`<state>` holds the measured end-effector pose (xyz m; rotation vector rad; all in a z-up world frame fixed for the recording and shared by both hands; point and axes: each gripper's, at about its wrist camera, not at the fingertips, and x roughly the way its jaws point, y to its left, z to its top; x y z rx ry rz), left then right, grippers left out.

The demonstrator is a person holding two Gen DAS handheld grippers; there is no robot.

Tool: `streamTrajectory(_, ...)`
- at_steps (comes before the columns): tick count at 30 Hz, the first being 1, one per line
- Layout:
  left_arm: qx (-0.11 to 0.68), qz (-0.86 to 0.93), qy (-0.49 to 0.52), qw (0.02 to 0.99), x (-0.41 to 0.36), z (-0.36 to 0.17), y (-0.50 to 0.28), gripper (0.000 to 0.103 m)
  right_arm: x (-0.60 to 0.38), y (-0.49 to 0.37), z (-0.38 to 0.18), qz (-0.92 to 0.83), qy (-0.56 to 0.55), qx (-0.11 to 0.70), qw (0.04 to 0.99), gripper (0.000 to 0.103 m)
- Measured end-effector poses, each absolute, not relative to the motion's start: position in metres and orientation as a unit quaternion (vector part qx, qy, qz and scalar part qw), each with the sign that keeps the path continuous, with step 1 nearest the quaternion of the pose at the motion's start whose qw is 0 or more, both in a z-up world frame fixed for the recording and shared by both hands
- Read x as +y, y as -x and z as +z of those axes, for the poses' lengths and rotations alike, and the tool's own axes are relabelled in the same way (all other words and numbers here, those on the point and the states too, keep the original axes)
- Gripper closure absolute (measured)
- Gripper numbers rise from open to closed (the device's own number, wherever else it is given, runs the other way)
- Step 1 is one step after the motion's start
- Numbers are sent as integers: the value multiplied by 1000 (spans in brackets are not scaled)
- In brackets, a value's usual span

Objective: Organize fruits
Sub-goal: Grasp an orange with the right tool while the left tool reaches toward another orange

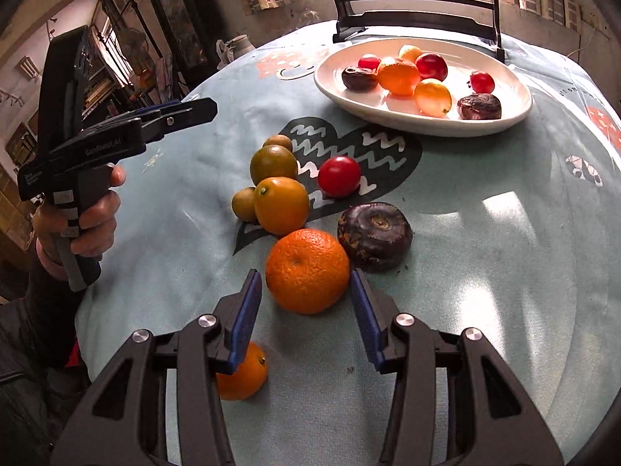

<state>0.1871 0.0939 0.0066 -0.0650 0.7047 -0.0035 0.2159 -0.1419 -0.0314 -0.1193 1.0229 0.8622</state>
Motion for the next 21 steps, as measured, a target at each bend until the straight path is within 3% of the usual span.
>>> streamTrajectory(15, 341, -5, 12, 940, 87, 7, -185, 4, -128, -212, -35, 380, 99, 462, 796, 55)
streamTrajectory(21, 341, -11, 14, 940, 87, 7, -183, 4, -141, -219, -31, 389, 51, 464, 794, 59)
